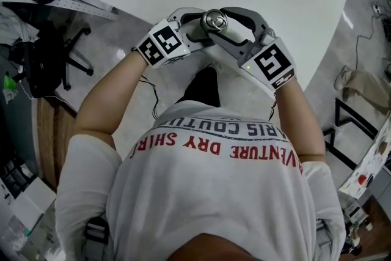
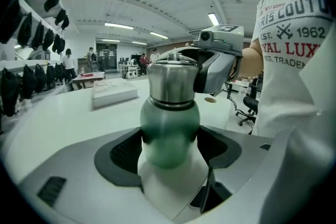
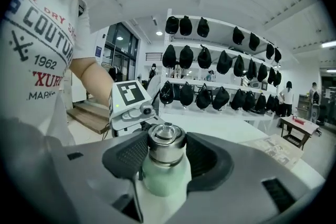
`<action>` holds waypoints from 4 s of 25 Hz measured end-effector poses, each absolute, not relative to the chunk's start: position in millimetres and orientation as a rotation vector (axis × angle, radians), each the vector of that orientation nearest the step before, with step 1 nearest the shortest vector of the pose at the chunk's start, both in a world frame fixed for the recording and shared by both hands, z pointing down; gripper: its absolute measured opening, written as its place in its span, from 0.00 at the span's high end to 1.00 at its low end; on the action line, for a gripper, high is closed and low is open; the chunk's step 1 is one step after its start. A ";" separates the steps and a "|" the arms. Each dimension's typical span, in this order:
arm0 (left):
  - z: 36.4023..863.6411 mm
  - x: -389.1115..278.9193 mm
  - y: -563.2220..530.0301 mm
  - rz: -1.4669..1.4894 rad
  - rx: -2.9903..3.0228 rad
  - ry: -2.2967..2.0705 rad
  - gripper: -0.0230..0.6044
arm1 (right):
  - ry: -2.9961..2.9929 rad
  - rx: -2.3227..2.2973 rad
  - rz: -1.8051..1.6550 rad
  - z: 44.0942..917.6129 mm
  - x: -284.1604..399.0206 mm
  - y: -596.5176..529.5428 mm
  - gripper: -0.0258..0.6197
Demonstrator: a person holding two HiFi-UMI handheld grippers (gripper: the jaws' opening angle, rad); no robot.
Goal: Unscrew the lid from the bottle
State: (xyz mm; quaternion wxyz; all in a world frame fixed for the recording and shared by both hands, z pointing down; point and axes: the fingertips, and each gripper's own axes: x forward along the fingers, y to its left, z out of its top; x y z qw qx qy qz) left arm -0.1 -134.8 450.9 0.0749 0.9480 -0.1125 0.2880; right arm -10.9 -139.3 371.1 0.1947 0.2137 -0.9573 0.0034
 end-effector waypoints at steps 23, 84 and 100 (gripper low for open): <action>453.3 -1.9 -131.1 1.172 2.879 0.501 0.41 | -2.702 -0.078 -0.042 368.2 -13.9 -135.0 0.61; 453.7 4.8 -131.6 0.654 2.607 -0.968 0.41 | -2.619 1.044 0.216 385.9 0.7 -134.1 0.61; 455.0 12.0 -132.1 0.881 2.786 -0.422 0.42 | -2.655 0.788 0.170 385.9 8.0 -135.6 0.62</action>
